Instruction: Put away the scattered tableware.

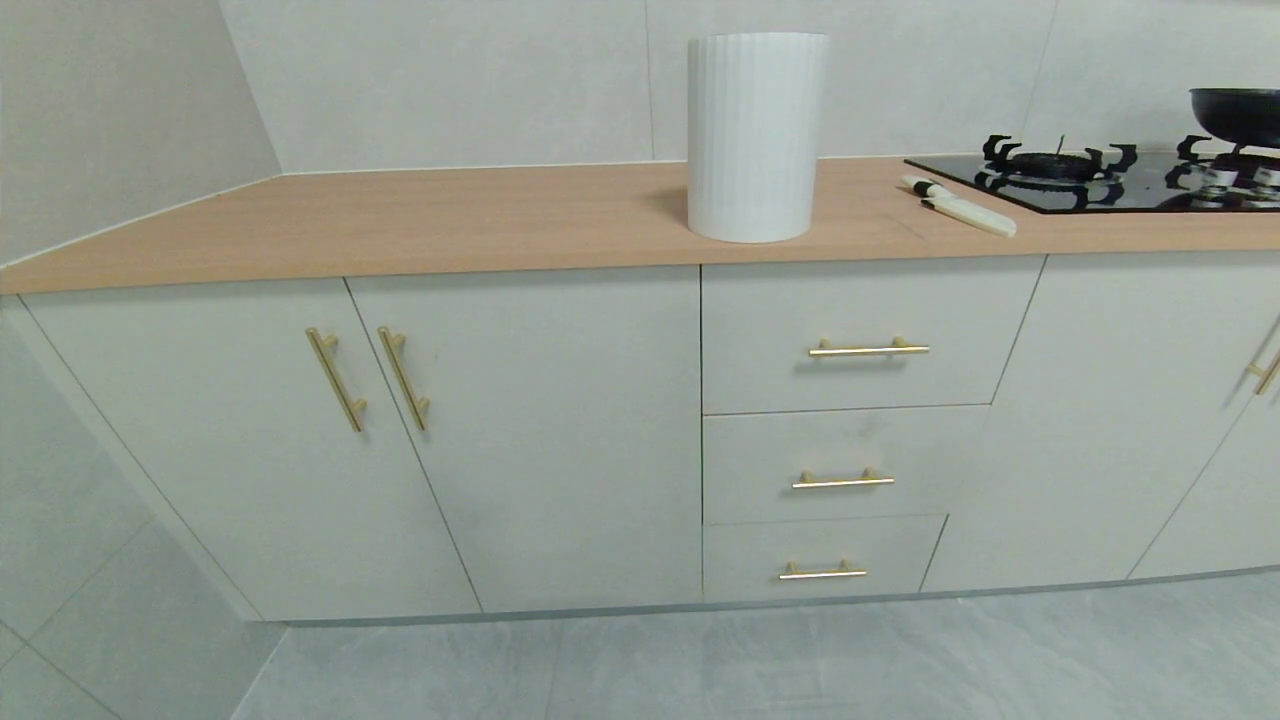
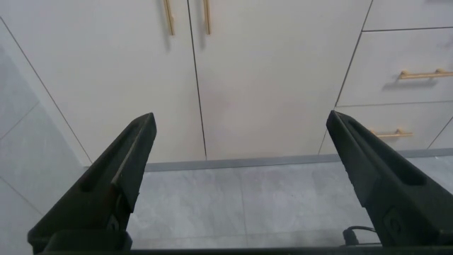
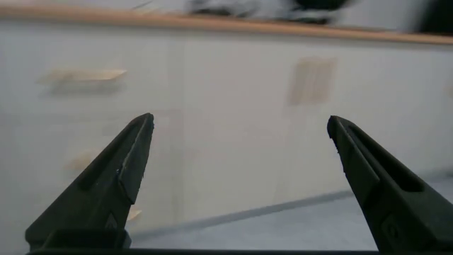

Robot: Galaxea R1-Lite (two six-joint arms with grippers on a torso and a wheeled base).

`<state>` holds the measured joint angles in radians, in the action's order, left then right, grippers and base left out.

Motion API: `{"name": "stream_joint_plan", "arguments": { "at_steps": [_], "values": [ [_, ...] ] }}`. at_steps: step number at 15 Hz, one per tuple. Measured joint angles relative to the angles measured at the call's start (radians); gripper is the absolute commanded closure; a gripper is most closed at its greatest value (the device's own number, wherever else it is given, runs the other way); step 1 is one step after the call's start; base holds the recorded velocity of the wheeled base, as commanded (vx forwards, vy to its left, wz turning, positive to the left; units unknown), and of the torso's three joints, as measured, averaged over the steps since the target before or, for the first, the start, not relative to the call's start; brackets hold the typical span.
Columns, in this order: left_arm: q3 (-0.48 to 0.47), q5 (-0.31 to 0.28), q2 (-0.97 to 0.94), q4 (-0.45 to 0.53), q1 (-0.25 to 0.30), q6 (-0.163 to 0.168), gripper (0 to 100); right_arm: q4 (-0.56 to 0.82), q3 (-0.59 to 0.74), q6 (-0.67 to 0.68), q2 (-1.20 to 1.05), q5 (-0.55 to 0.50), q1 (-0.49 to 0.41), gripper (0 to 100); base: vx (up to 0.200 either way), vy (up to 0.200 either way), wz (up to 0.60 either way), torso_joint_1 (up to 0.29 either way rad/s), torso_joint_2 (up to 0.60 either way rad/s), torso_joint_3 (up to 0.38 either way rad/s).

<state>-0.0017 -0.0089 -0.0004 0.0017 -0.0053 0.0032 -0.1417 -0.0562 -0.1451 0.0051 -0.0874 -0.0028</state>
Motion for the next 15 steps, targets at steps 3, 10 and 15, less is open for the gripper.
{"name": "stream_joint_plan", "arguments": {
  "at_steps": [3,10,15],
  "values": [
    [0.000,0.000,0.000,0.000,0.000,0.001,0,0.081,0.049,0.074,-0.006,0.133,0.000,0,0.000,0.000,0.00,0.000,0.00,0.000],
    [0.000,0.000,0.000,0.000,0.000,0.001,0,0.143,0.053,0.142,-0.007,0.131,0.003,0,0.000,0.000,0.00,0.000,0.00,0.000],
    [0.000,0.000,0.000,0.000,0.000,0.001,0,0.144,0.053,0.144,-0.007,0.129,0.003,0,0.000,0.000,0.00,0.000,0.00,0.000]
  ]
}}
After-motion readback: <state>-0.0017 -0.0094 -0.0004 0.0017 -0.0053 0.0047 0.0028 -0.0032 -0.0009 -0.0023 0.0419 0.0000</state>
